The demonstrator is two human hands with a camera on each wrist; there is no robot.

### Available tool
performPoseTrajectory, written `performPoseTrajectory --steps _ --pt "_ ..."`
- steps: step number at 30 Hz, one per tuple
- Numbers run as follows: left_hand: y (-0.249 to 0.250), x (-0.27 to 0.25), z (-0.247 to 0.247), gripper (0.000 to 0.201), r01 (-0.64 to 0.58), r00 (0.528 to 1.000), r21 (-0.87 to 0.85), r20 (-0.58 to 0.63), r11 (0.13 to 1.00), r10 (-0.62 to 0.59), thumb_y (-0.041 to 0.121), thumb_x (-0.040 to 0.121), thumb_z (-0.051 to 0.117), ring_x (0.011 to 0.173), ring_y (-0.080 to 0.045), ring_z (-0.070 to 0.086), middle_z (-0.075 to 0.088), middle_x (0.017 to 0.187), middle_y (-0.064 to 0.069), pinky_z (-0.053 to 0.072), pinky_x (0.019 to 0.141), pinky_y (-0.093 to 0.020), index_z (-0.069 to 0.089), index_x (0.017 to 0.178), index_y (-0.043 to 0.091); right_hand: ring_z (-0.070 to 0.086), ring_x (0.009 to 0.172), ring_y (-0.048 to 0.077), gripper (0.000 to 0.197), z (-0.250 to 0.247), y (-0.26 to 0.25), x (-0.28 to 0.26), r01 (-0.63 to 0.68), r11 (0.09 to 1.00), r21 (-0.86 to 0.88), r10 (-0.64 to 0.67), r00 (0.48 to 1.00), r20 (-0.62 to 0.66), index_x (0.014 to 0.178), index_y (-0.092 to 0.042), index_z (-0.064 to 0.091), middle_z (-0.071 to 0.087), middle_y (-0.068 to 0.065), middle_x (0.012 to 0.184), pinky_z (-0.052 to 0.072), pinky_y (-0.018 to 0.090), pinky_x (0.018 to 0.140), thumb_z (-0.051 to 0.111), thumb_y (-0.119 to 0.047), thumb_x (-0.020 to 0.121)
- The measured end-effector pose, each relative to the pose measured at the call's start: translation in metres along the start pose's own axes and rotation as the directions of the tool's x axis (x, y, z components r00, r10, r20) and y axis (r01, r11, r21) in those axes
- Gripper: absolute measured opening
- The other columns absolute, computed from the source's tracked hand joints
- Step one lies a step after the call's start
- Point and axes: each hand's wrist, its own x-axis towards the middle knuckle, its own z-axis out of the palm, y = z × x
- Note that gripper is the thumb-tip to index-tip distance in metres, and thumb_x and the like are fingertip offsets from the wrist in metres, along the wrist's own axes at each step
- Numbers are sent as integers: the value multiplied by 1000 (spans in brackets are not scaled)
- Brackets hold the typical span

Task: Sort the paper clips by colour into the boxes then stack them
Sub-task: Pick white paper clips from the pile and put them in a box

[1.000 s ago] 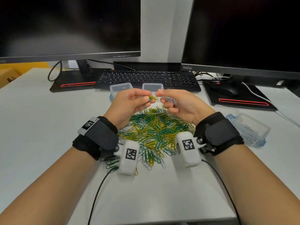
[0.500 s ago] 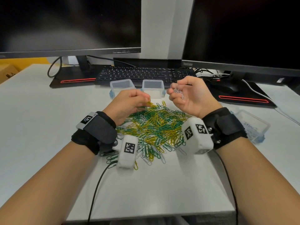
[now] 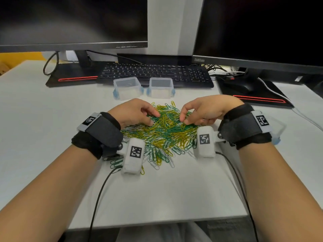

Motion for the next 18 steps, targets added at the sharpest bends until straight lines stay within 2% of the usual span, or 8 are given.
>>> performPoseTrajectory --steps 2,4,5,6,9,11,14,18 --pt "-2 1 -1 27 -5 1000 8 -5 1000 5 5 71 79 73 -10 45 60 83 -1 38 71 -24 74 92 21 30 43 9 22 4 -1 3 -11 999 -30 11 1000 6 113 -16 61 41 -3 53 25 17 37 64 -16 91" --pt "0 1 -1 23 -27 1000 9 -1 1000 27 4 73 78 57 2 47 60 63 15 38 60 -11 74 93 15 30 44 9 21 8 -3 7 1 998 -64 0 1000 13 111 -18 60 41 -4 52 26 18 38 65 -19 91" --pt "1 1 0 21 -36 999 20 -6 999 36 4 74 77 50 5 46 57 53 18 37 54 -6 74 93 12 31 44 9 20 8 -4 8 9 996 -86 -8 1000 10 110 -17 60 42 -5 51 26 18 39 65 -21 91" --pt "1 1 0 19 -45 999 28 -14 999 45 4 74 77 48 5 47 57 50 18 36 53 -5 74 93 10 32 44 9 17 9 -4 9 13 995 -102 -13 1000 3 107 -16 61 43 -6 50 27 18 40 65 -21 91" --pt "1 1 1 16 -69 997 13 -43 998 70 8 75 77 60 -1 51 67 70 6 41 61 -11 75 91 11 32 43 8 9 7 -3 9 42 994 -101 -46 998 -34 97 -16 60 43 -7 49 27 19 41 63 -22 92" --pt "2 2 2 14 -84 992 -56 -102 995 78 10 76 76 66 -2 54 69 79 3 42 63 -9 74 90 12 30 43 7 8 5 -1 7 94 996 -7 -94 994 -54 94 -16 59 42 -8 49 24 19 41 62 -24 92" --pt "4 2 1 8 -90 983 -209 -176 974 53 11 79 74 60 5 55 68 69 13 40 55 -6 72 86 14 28 44 8 15 3 0 6 168 976 138 -163 986 -44 92 -15 54 40 -7 49 20 17 38 63 -27 90" --pt "6 2 1 11 -61 989 -402 -150 914 0 11 82 70 66 -6 60 67 73 3 47 56 -13 70 93 11 26 41 7 19 6 -4 8 235 942 239 -224 972 -72 86 -13 48 39 -5 49 19 15 33 58 -29 90"
